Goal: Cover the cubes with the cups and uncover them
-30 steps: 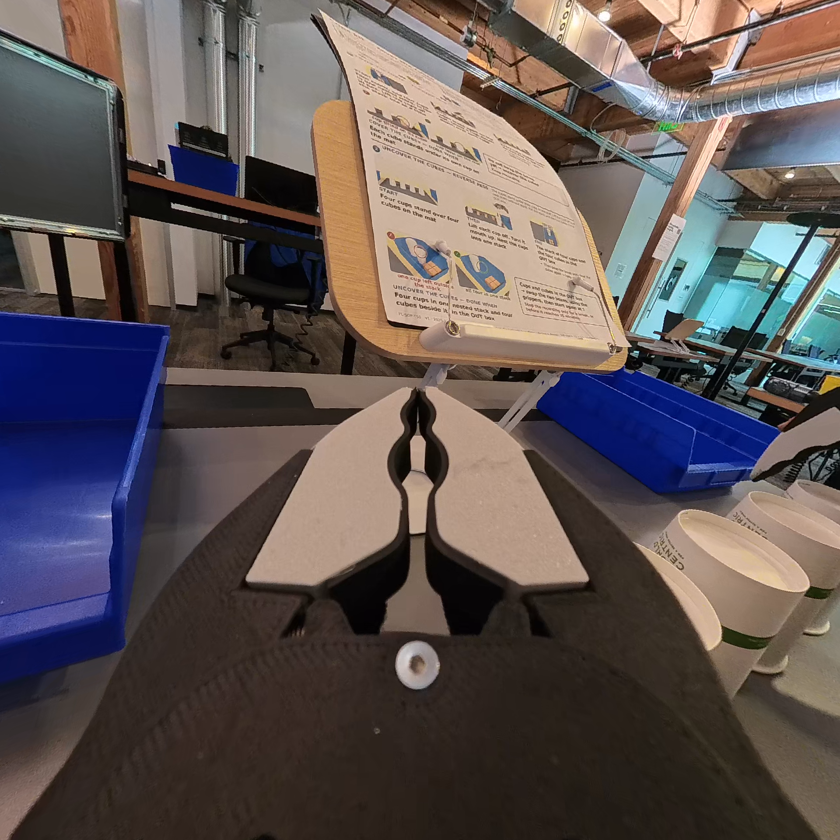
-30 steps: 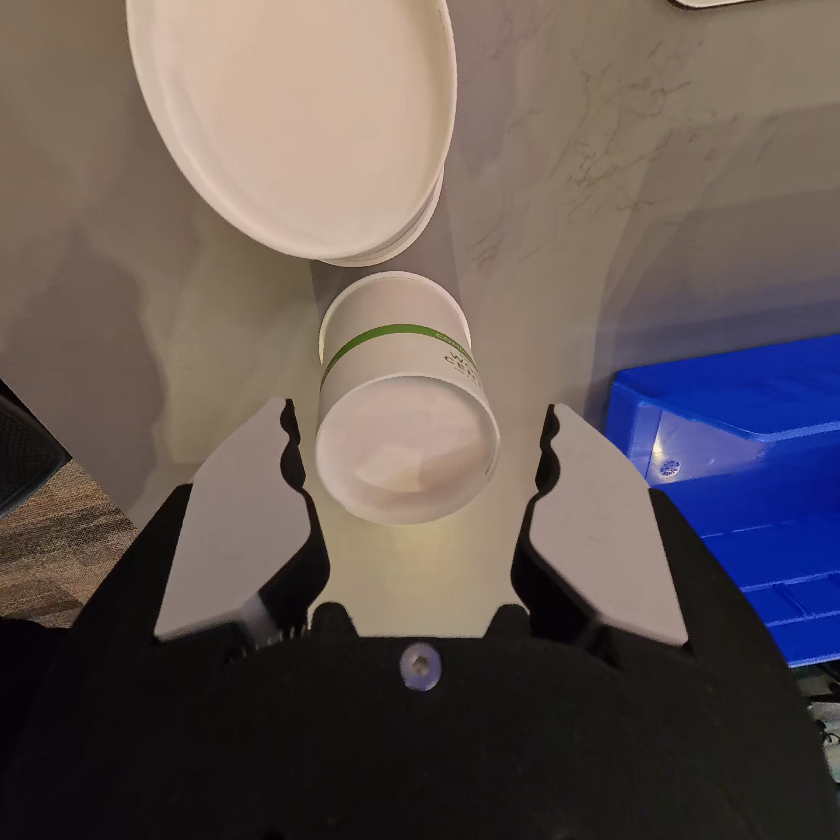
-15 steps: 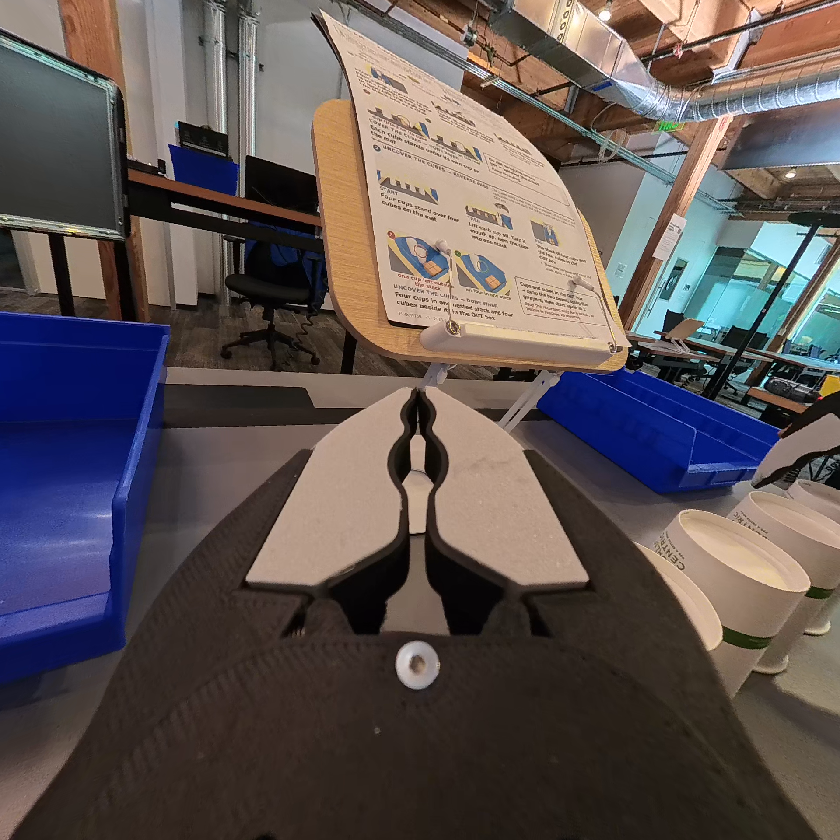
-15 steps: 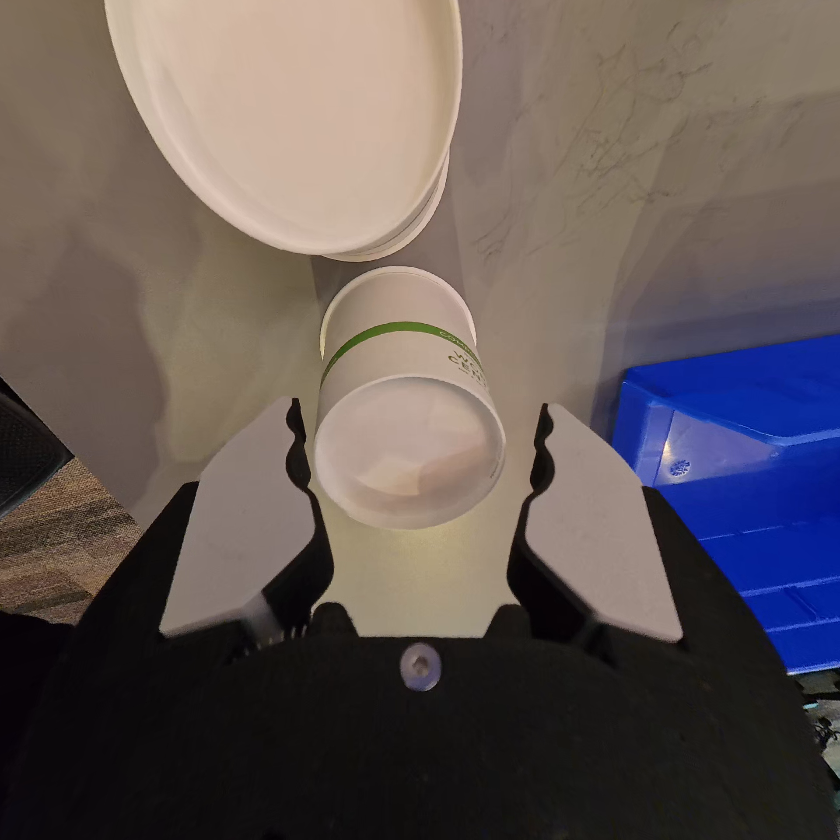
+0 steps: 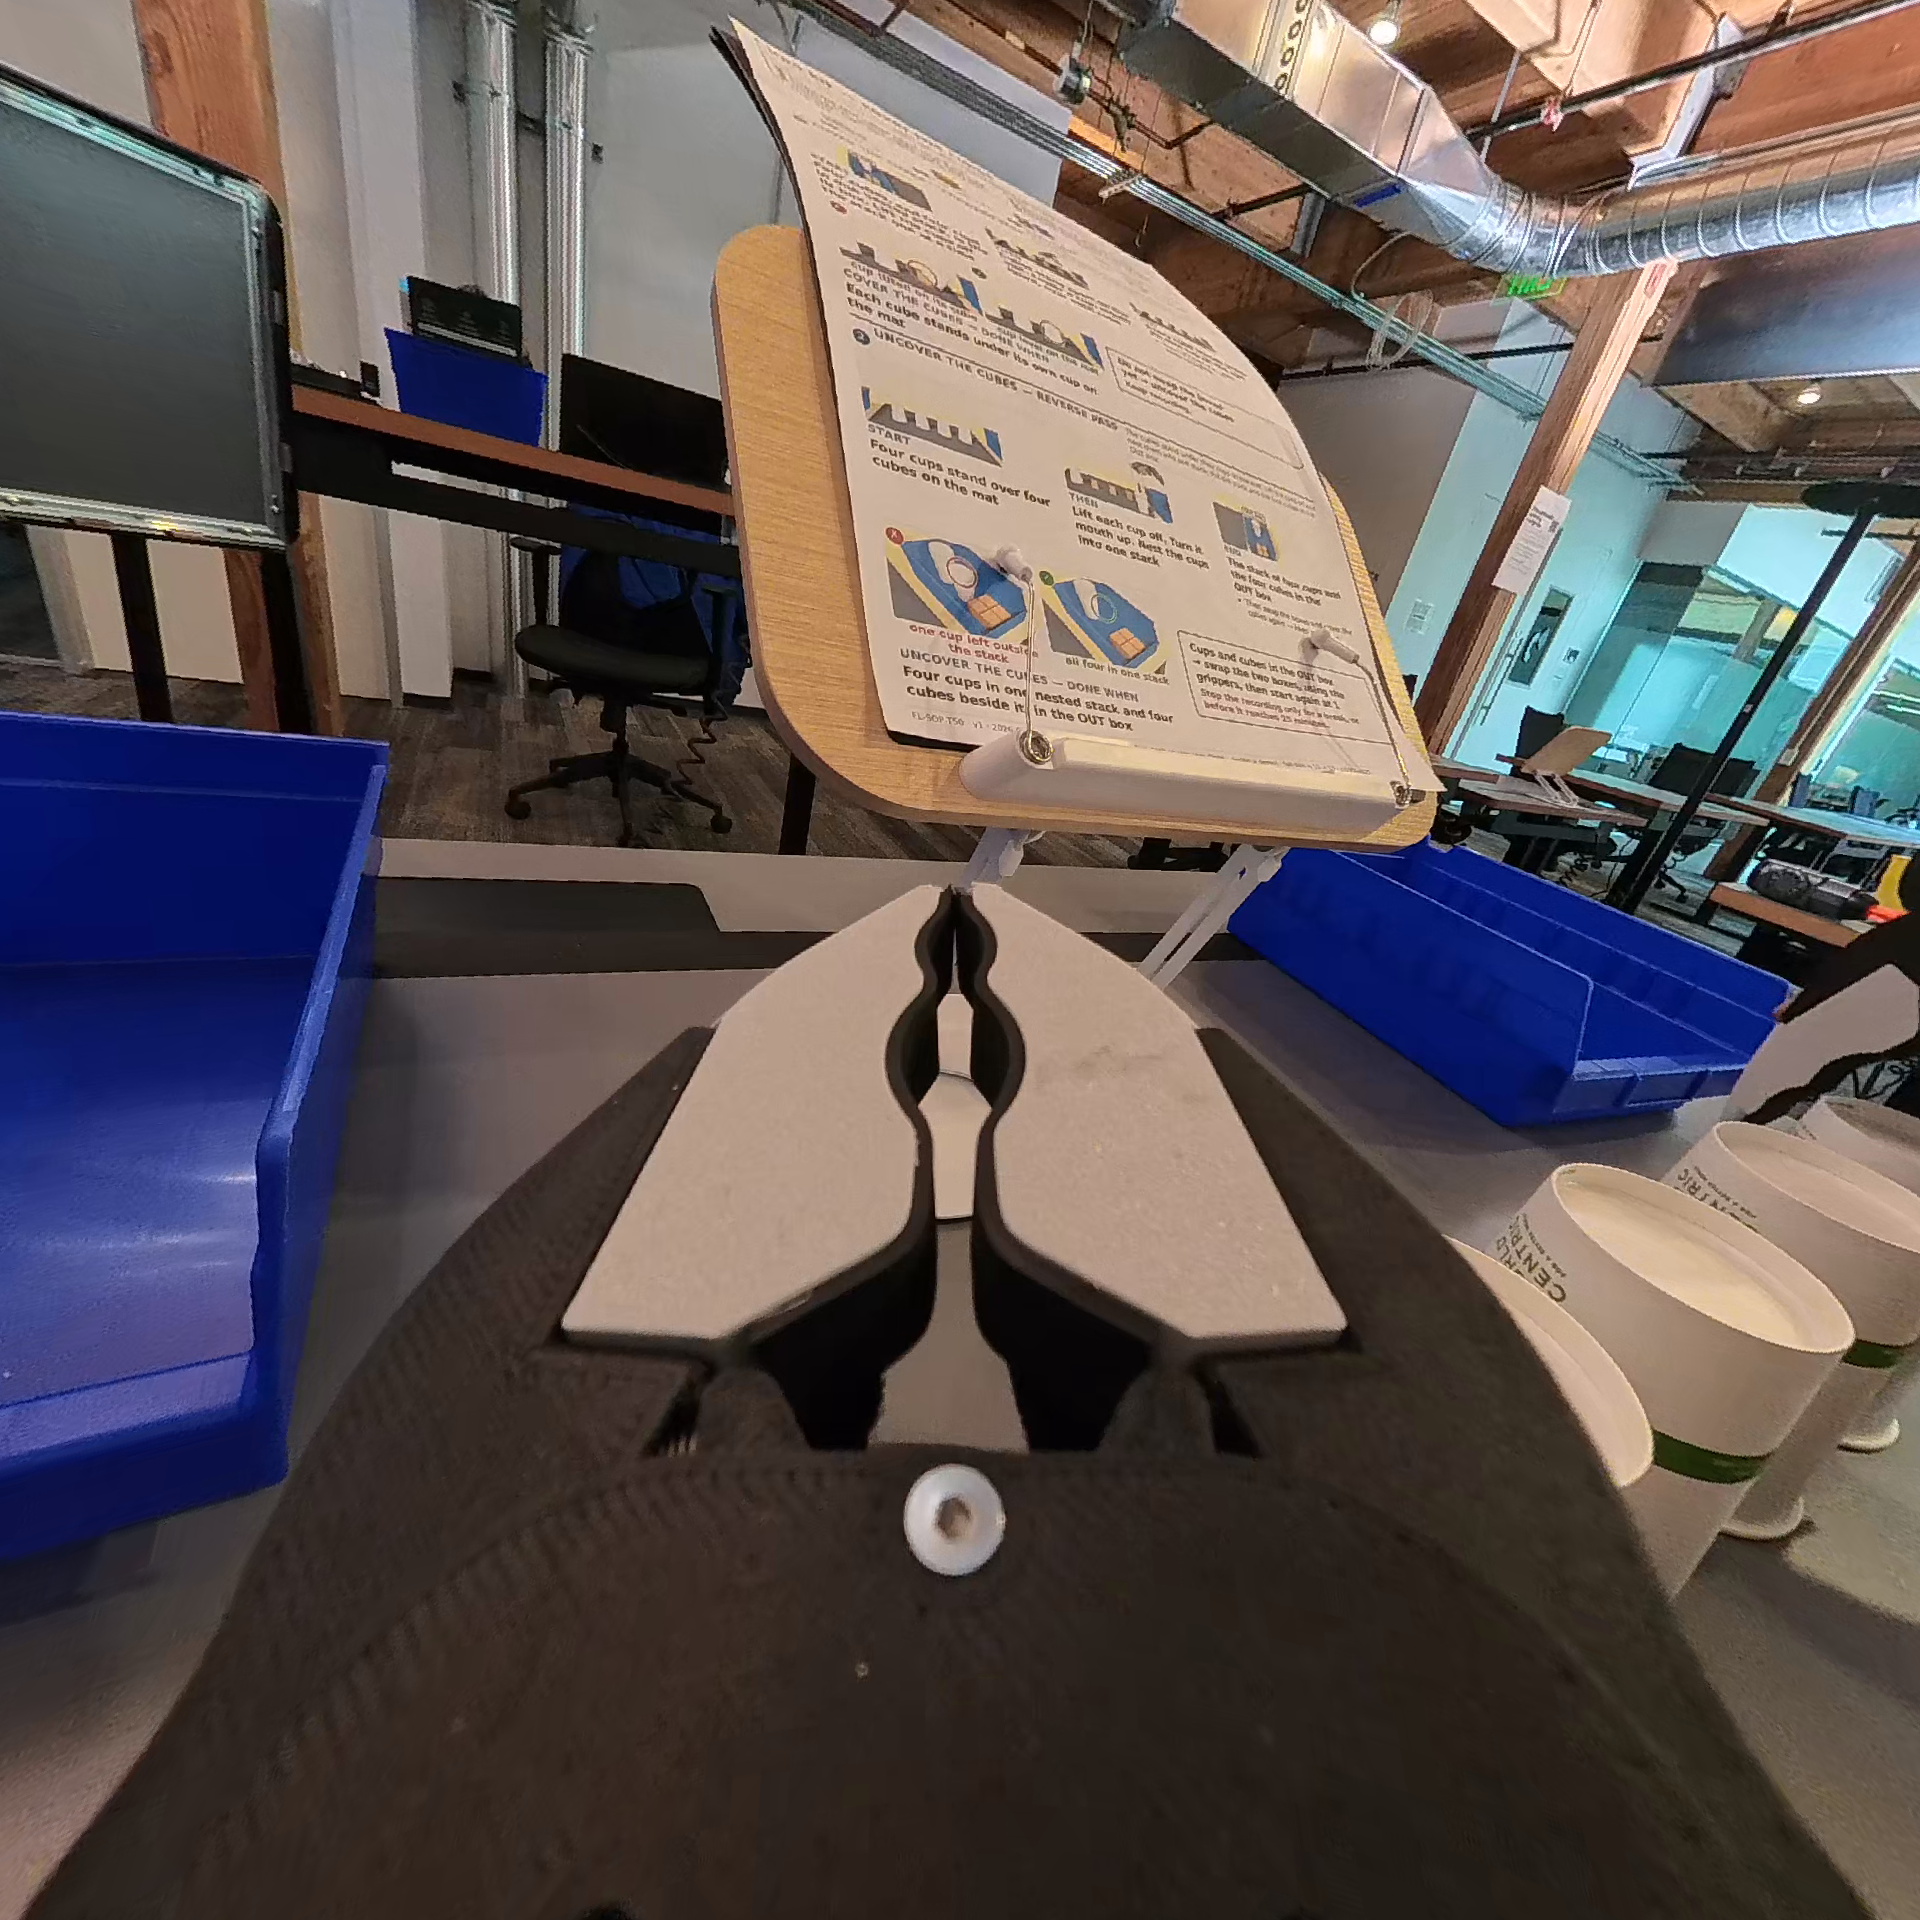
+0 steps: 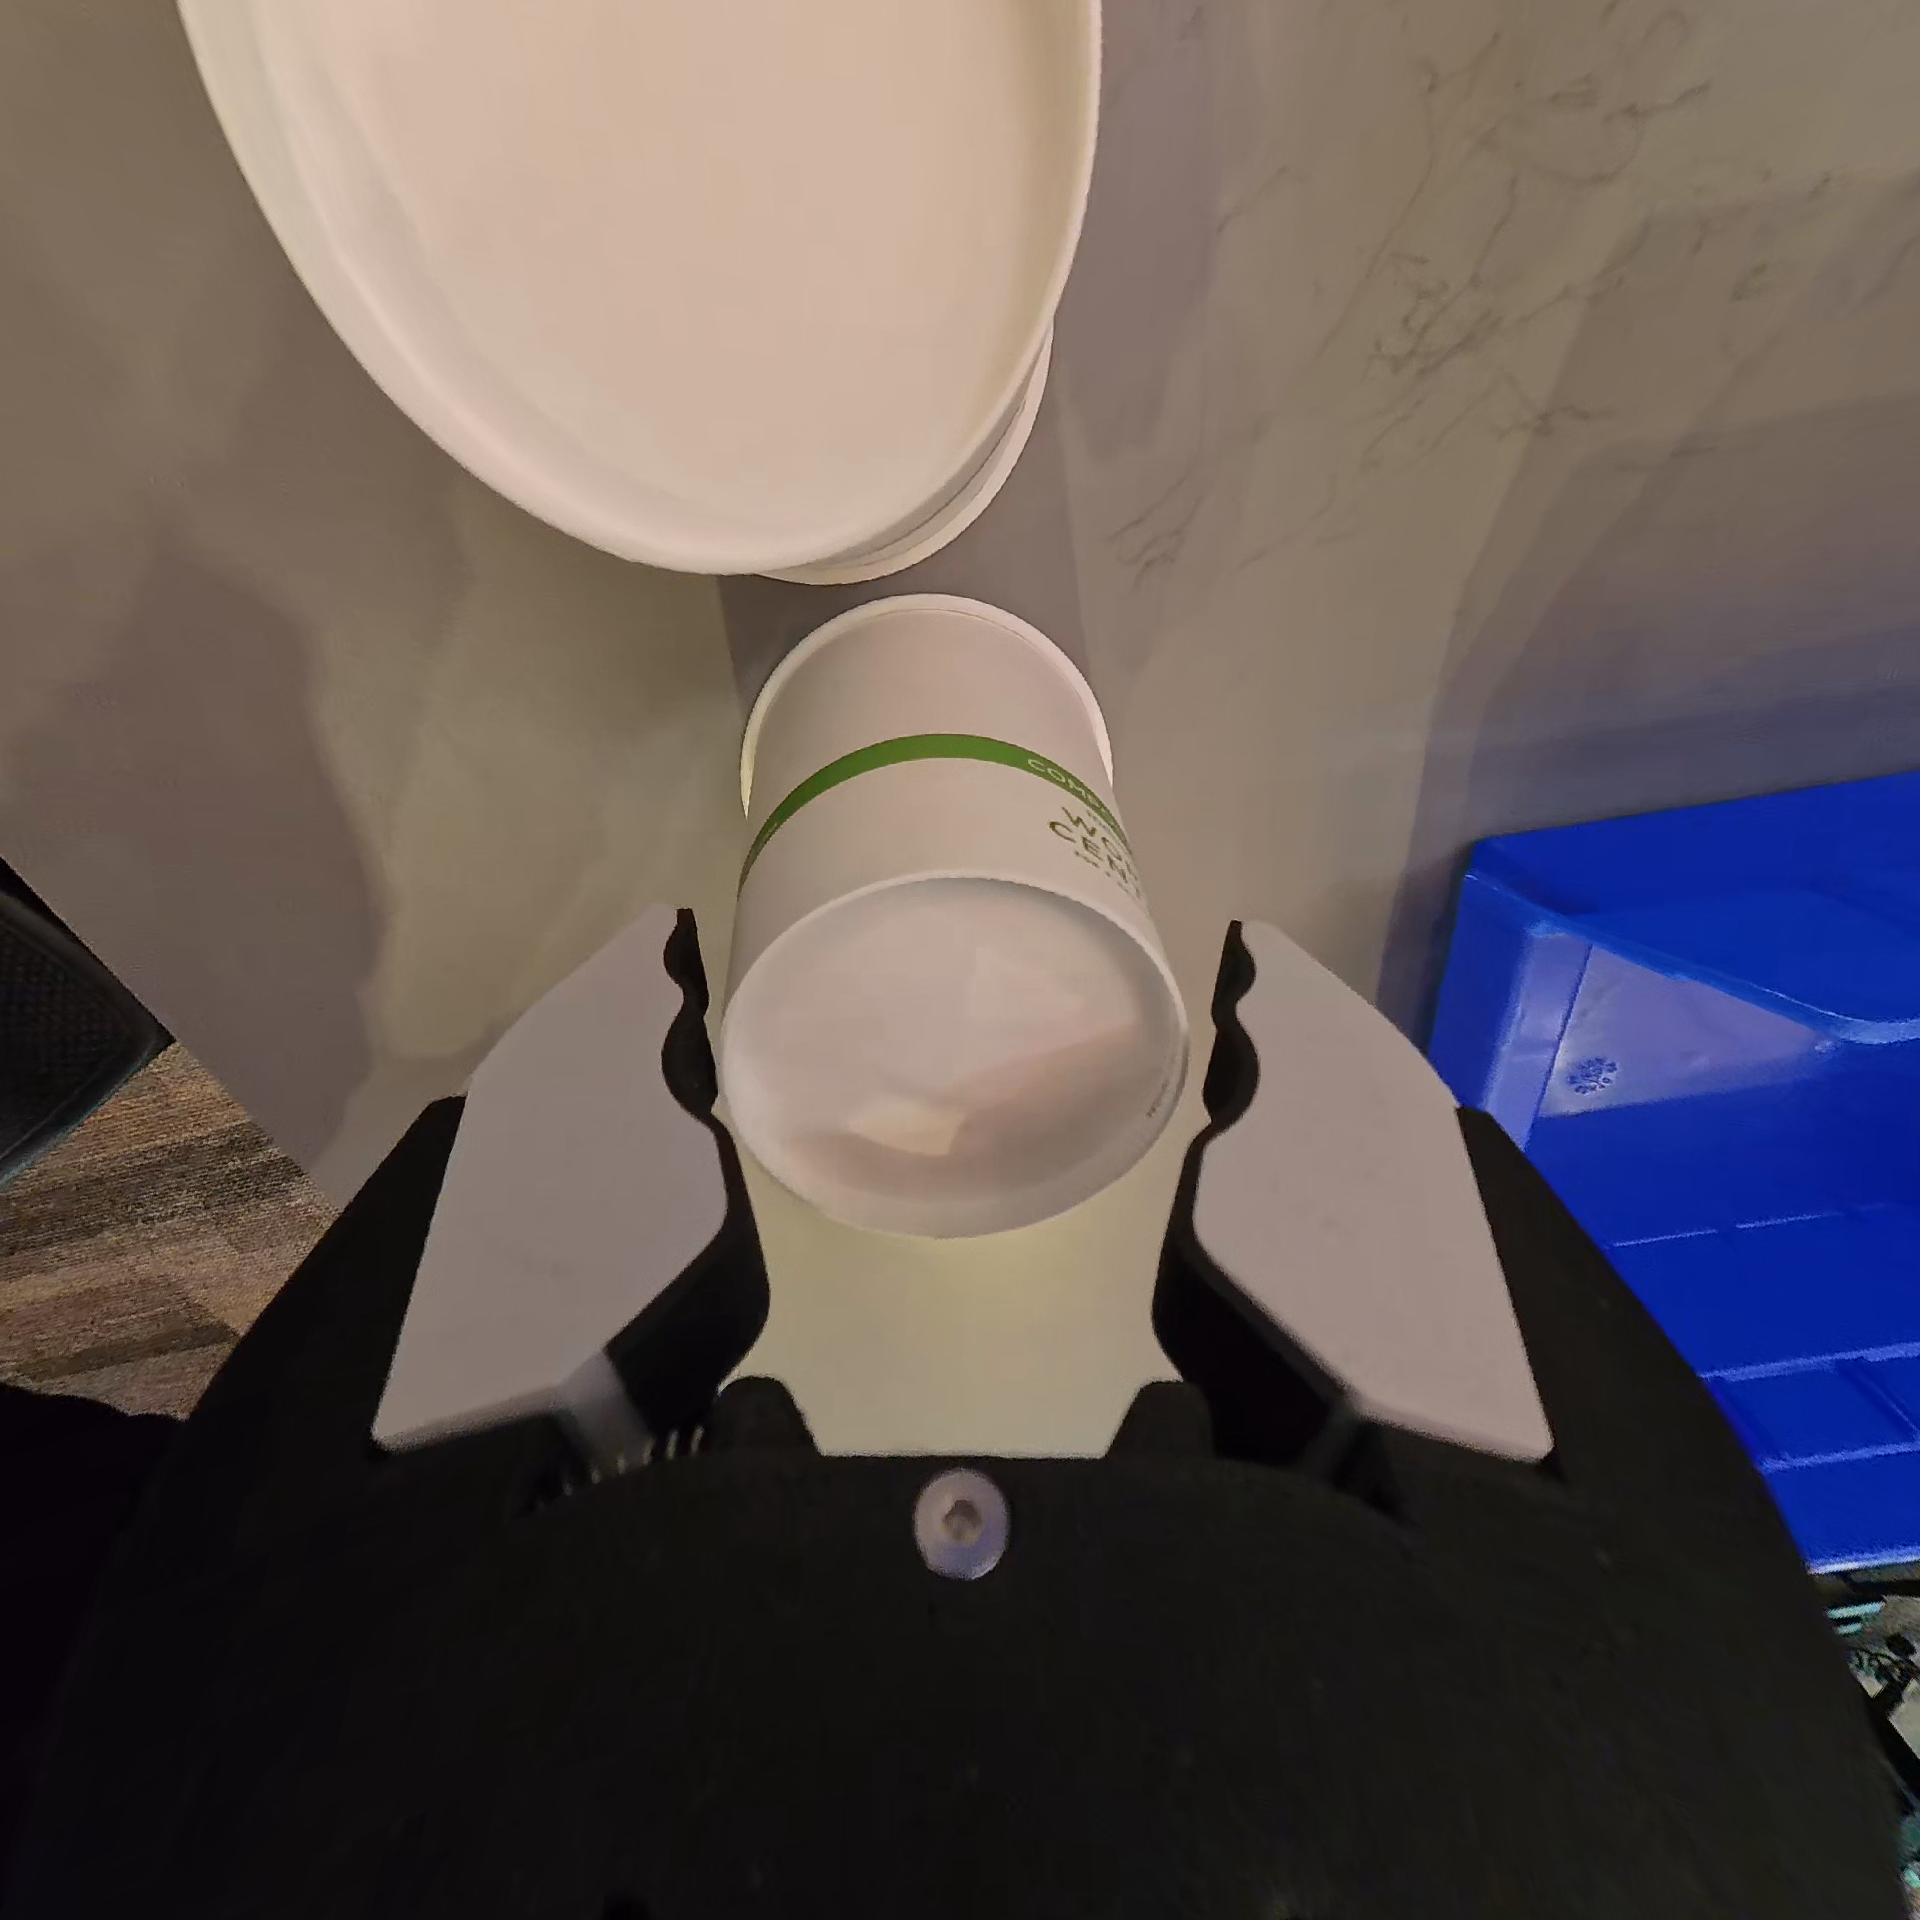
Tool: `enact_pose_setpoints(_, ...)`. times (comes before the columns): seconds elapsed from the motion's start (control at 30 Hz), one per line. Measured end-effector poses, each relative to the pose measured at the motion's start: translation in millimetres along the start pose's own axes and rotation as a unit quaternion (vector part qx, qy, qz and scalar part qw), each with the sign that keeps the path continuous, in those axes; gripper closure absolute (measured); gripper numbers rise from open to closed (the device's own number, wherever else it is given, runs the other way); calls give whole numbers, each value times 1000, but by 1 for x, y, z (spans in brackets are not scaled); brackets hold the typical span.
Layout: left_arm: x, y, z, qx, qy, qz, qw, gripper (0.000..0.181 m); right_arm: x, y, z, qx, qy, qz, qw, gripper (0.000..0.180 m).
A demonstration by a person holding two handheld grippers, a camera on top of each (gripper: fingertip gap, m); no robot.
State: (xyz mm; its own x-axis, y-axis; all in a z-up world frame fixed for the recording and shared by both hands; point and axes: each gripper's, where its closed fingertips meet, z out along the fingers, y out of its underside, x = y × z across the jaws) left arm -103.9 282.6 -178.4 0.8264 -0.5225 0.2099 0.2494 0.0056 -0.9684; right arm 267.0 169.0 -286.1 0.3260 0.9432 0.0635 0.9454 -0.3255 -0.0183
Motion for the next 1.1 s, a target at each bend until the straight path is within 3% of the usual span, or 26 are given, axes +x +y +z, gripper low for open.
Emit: enact_pose_setpoints(1.1,-1,1,0,-1,-3,1,1000,181,0,5,3,-4,3,15,1000,89)
